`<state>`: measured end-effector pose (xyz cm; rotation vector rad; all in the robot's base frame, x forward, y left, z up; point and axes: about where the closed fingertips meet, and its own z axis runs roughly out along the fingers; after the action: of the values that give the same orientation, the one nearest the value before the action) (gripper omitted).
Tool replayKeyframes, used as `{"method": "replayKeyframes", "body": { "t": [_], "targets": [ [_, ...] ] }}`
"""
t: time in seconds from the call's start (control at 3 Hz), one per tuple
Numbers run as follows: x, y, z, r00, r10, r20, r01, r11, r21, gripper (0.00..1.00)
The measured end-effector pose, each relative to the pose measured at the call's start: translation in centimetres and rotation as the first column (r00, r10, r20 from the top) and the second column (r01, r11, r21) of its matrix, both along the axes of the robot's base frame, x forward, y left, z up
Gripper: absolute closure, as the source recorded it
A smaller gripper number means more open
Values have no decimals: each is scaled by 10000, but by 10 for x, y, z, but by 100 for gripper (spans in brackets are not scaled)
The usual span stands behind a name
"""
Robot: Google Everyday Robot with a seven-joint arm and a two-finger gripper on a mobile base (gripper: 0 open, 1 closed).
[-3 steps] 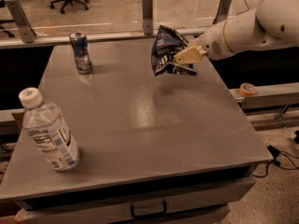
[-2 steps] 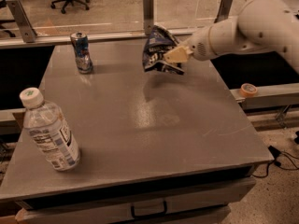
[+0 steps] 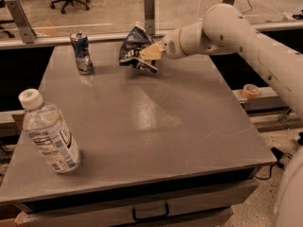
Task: Move blue chip bag near redbull can
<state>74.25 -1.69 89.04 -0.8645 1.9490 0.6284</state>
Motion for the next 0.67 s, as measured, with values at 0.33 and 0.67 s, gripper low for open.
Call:
{"method": "replayKeyframes", "body": {
  "t": [0.33,0.67],
  "targets": [
    [-1,37,-5,9978,450,-478,-439,9987,249,100],
    [-8,66,-12,9909,928,-970,-906,9955,263,82]
  ]
}}
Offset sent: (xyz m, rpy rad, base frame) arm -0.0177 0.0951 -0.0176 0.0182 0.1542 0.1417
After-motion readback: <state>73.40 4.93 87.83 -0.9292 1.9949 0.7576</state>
